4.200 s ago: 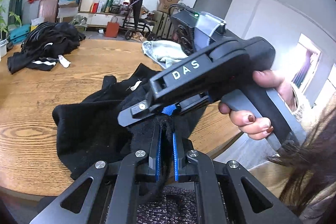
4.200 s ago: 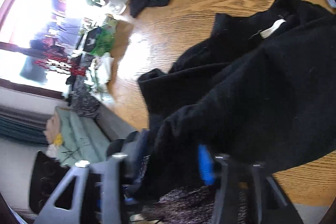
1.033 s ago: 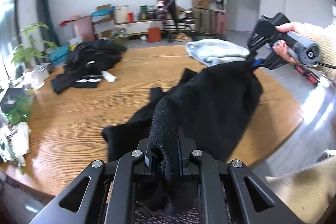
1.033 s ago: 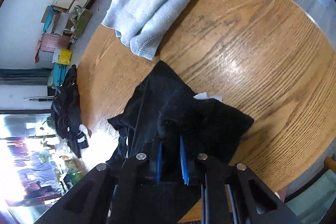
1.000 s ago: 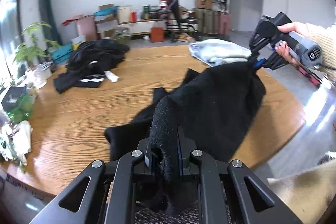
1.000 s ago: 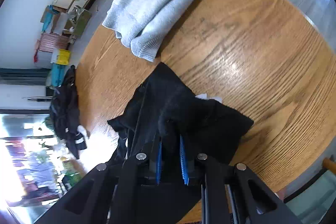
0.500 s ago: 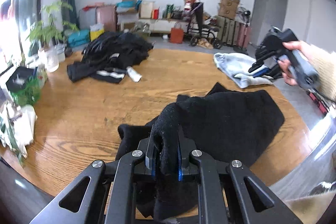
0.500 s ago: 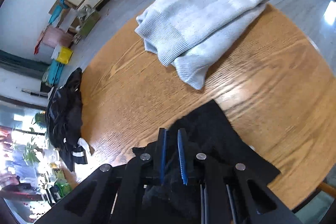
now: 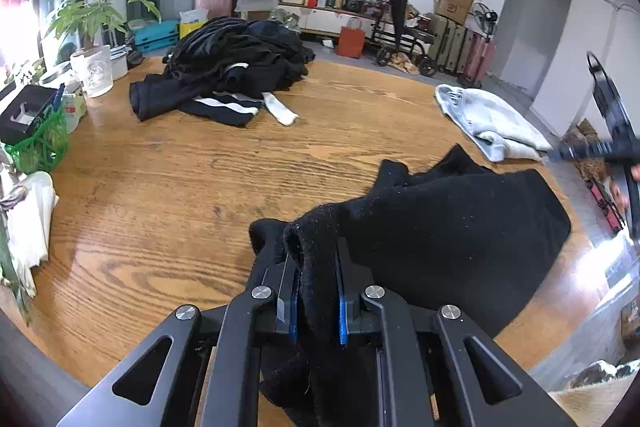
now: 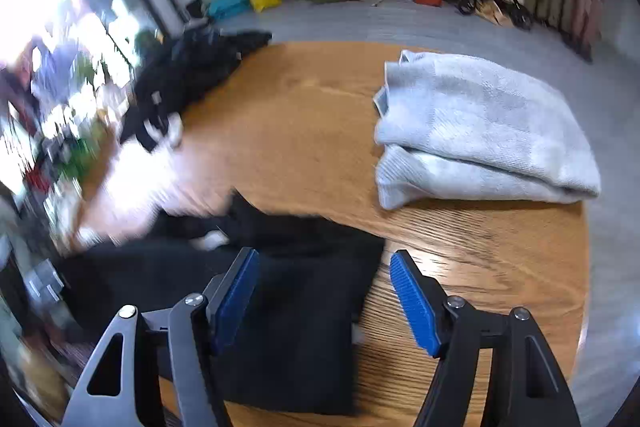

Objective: Fold clothes

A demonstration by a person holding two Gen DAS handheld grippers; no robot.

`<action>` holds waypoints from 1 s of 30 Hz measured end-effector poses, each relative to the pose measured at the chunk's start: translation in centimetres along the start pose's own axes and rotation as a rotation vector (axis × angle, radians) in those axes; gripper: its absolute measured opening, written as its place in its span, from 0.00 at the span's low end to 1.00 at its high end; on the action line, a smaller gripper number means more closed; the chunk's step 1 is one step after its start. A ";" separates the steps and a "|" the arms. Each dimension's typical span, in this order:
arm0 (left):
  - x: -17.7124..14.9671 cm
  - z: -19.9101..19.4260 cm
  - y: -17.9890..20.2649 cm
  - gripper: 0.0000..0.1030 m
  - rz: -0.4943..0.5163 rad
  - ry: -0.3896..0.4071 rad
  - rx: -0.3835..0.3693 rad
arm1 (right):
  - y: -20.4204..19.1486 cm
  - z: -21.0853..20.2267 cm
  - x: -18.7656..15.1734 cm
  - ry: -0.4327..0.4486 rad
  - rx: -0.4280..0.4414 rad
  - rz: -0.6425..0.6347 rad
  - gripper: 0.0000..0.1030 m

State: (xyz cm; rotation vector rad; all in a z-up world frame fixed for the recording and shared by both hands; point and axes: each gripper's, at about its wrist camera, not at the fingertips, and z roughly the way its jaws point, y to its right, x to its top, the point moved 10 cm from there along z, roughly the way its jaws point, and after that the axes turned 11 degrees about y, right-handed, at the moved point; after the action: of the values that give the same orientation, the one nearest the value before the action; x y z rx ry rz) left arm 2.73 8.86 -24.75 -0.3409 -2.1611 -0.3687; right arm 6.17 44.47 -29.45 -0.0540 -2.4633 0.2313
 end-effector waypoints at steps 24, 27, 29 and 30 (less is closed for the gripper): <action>-0.6 2.4 -3.3 0.14 0.084 -0.102 0.099 | -1.9 -0.5 -6.1 0.072 0.195 -0.068 0.71; -0.9 2.6 -3.5 0.14 0.066 -0.108 0.088 | -1.8 1.1 -5.3 0.071 0.221 -0.074 0.71; -0.9 2.6 -3.5 0.14 0.054 -0.109 0.084 | -2.4 2.4 -4.7 0.064 0.287 -0.048 0.74; -0.9 2.6 -3.5 0.14 0.048 -0.109 0.083 | -2.5 3.1 -4.6 0.054 0.309 -0.034 0.74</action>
State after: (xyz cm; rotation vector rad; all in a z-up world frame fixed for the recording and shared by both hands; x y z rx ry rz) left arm 0.02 6.49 -27.40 -0.3732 -2.2631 -0.2378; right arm 7.92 41.06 -34.19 0.1122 -2.3455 0.5841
